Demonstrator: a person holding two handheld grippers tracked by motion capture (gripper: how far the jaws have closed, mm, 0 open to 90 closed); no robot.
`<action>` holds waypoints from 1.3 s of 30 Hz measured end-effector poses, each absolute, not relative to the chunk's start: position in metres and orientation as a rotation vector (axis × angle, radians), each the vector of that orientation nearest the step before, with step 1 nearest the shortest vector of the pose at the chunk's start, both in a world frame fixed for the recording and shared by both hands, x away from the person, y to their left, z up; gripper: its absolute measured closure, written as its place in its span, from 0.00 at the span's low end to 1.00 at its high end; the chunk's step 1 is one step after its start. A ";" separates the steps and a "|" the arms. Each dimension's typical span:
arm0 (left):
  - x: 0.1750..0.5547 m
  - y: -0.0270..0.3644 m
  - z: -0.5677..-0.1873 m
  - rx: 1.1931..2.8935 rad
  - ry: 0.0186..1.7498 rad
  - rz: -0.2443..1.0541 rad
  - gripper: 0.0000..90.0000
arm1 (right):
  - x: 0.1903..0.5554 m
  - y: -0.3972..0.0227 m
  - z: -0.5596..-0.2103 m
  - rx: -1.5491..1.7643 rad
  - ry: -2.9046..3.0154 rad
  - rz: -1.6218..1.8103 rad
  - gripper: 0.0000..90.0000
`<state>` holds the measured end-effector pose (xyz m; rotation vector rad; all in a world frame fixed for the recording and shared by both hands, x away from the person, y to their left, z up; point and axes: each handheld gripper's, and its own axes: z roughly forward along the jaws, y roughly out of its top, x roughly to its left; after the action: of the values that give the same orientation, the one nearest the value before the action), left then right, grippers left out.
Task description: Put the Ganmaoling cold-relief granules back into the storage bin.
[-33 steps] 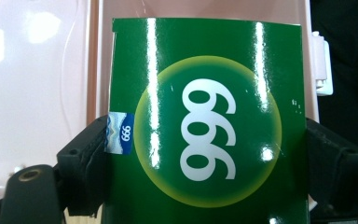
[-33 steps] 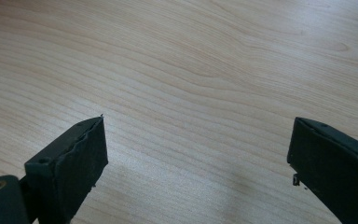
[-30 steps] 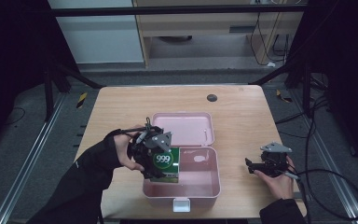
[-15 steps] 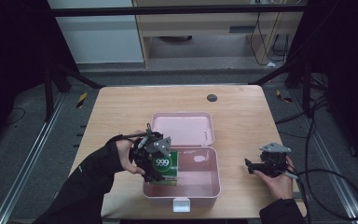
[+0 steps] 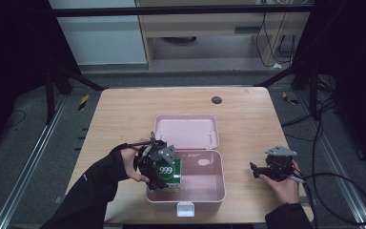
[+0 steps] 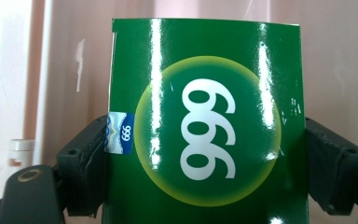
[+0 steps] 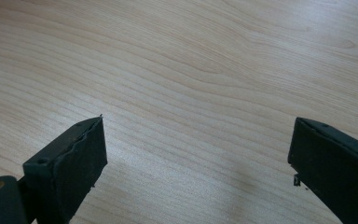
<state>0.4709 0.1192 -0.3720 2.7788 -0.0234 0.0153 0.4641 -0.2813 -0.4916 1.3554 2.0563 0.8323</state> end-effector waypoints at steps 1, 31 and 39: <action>0.471 0.119 -0.373 2.778 -0.025 0.013 0.16 | 0.464 -0.281 -0.492 1.357 2.057 0.831 0.05; 0.469 0.124 -0.357 2.713 -0.035 0.087 0.16 | 0.464 -0.281 -0.492 1.357 2.060 0.823 0.04; 0.464 0.145 -0.324 2.629 0.000 0.150 0.25 | 0.464 -0.282 -0.492 1.358 2.056 0.820 0.05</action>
<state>0.4643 0.1447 -0.3243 2.6292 -0.0004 0.1503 0.4643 -0.2819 -0.4916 1.3575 2.0555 0.8202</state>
